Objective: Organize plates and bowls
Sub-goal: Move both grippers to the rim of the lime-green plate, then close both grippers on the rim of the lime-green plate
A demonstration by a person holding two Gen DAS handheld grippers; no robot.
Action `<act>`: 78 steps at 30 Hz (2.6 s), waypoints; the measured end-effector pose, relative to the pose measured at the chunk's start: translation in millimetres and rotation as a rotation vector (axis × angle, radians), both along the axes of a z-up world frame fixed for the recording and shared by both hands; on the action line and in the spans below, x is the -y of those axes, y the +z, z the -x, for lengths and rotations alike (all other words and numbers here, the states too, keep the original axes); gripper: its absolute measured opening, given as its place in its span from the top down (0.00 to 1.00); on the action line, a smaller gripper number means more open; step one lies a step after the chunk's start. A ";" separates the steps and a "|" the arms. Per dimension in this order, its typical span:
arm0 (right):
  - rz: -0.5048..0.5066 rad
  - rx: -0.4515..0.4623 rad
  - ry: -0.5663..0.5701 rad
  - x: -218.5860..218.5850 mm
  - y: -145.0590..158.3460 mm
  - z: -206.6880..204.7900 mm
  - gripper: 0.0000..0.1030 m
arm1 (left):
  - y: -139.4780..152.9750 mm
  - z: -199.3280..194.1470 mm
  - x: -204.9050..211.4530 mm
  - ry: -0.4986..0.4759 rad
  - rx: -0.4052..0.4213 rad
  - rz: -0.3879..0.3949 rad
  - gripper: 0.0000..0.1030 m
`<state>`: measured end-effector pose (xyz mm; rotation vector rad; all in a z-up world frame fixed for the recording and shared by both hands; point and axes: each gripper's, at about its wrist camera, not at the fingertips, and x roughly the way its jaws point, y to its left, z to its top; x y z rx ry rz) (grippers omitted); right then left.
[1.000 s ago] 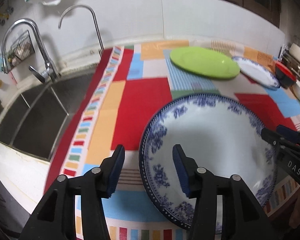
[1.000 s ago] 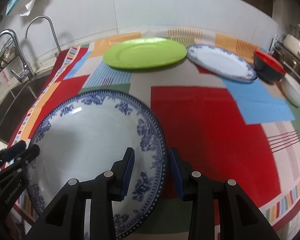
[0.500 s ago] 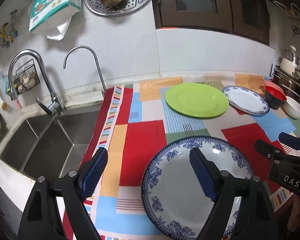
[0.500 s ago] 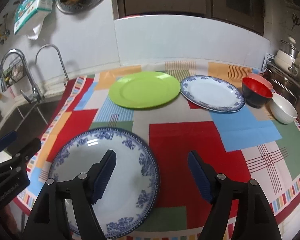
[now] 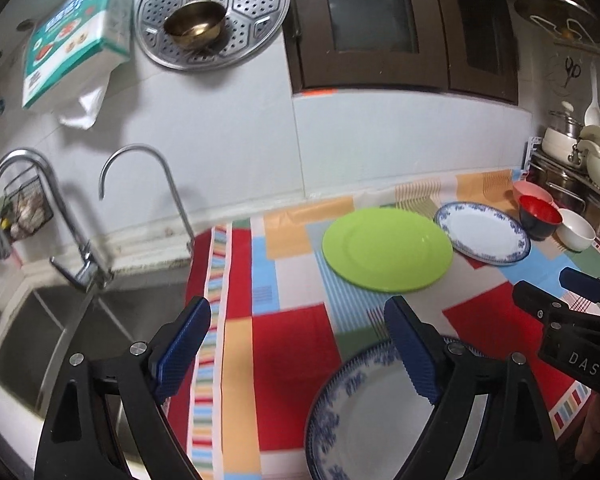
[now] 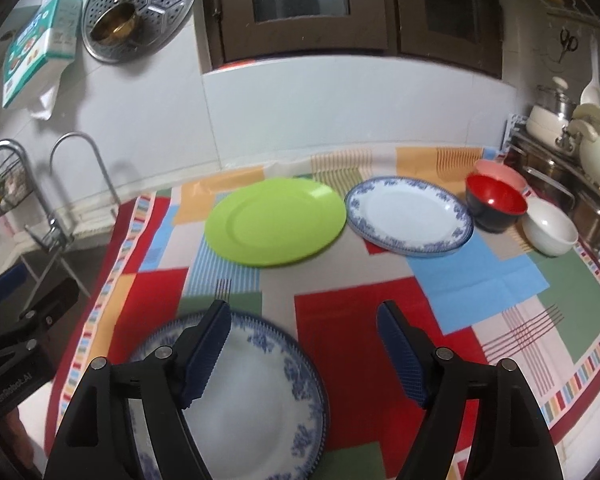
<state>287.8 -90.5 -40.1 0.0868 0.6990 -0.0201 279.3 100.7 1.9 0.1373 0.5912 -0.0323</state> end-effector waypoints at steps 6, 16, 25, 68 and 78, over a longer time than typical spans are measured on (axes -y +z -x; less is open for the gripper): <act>-0.015 0.025 -0.068 -5.0 10.3 -17.9 0.26 | 11.1 -28.6 -8.5 -0.056 0.017 -0.006 0.13; 0.023 0.083 -0.171 -13.8 19.9 -56.0 0.26 | 5.8 -86.0 -15.7 -0.123 0.027 -0.026 0.13; 0.023 0.033 -0.223 -6.9 3.0 -100.2 0.26 | -11.0 -139.5 -3.6 -0.179 0.015 -0.046 0.13; 0.027 -0.255 -0.328 26.0 -104.2 -220.7 0.47 | -137.4 -292.8 36.9 -0.288 -0.314 0.000 0.45; -0.046 -0.269 -0.296 27.9 -111.1 -225.0 0.59 | -137.7 -297.4 39.7 -0.313 -0.342 0.044 0.60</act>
